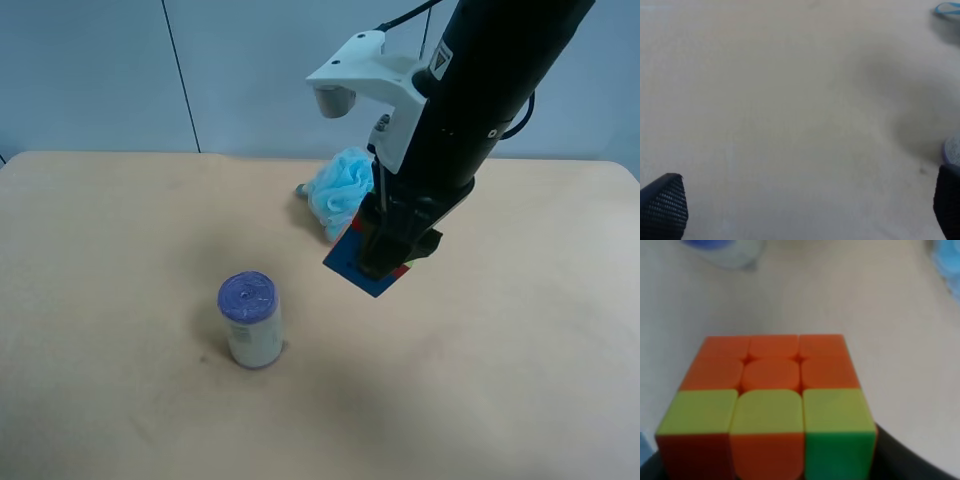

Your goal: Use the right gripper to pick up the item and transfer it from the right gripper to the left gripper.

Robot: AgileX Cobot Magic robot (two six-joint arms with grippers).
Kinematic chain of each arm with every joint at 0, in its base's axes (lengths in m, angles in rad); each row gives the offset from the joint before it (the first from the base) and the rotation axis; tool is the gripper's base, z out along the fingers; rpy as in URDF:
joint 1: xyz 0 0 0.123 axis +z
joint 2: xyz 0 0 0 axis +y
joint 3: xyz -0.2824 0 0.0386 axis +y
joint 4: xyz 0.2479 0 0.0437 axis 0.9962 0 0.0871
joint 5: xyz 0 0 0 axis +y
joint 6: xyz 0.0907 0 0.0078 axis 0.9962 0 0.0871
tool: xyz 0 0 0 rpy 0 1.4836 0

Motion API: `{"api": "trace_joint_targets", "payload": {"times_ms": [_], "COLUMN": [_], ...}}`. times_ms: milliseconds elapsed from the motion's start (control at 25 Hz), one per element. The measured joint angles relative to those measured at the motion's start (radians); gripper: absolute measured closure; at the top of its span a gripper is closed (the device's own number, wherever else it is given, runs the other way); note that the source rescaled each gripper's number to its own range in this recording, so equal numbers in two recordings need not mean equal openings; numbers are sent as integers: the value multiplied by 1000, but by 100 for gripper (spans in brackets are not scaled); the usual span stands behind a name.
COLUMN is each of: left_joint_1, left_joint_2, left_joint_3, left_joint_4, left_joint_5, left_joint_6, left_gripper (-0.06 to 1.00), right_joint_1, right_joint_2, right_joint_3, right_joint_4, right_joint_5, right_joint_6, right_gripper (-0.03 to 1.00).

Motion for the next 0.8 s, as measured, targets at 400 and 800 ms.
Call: {"api": "trace_joint_targets", "payload": {"times_ms": [400, 800], "left_joint_1": [0, 0], "left_joint_2": [34, 386], "left_joint_3": [-13, -232], "left_joint_4": [-43, -236], "left_joint_5": [1, 4], "left_joint_6": [0, 0], "left_gripper": [-6, -6], "right_joint_1": [0, 96], "right_joint_2": [-30, -35], "right_joint_3": [0, 0], "right_joint_4": [115, 124], "right_joint_5": [-38, -182], "right_joint_6": [-120, -226], "right_gripper": [97, 97]}}
